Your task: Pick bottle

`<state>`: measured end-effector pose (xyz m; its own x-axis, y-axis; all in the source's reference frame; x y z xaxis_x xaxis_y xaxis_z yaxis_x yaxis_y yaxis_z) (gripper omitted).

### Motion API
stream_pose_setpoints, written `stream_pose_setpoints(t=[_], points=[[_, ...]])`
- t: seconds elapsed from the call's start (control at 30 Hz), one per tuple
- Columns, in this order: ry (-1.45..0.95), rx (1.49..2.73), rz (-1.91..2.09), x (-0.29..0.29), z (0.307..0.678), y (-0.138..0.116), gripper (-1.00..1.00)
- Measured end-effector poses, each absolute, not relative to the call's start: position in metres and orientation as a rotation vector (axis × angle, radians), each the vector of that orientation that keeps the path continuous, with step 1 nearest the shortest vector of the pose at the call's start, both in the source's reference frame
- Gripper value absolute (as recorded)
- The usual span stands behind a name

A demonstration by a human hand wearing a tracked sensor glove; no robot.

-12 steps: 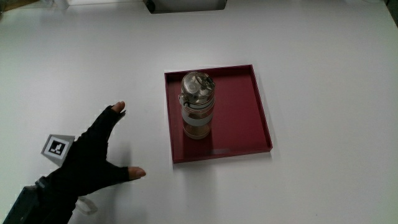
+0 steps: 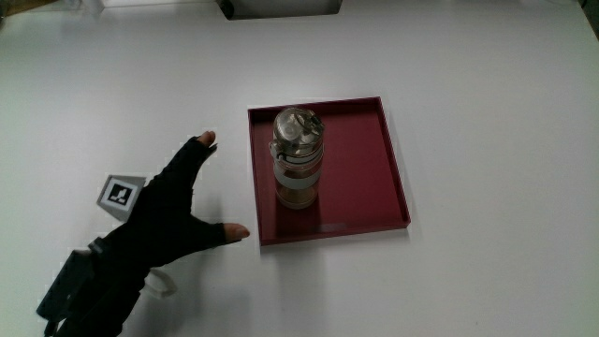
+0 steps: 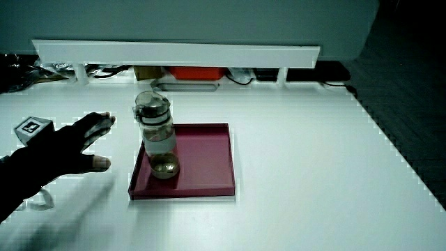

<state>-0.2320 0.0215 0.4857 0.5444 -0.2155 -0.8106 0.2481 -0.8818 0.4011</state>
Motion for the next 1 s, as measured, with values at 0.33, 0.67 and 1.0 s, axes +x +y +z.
stream_pose_setpoints(t=[0.33,0.67,1.0], points=[[0.020,2.236,-1.383,-0.197,0.496,0.004,0.00],[0.016,2.207,-1.414,-0.169,0.509,-0.005,0.00],[0.002,2.208,-1.429,-0.153,0.521,-0.008,0.00]])
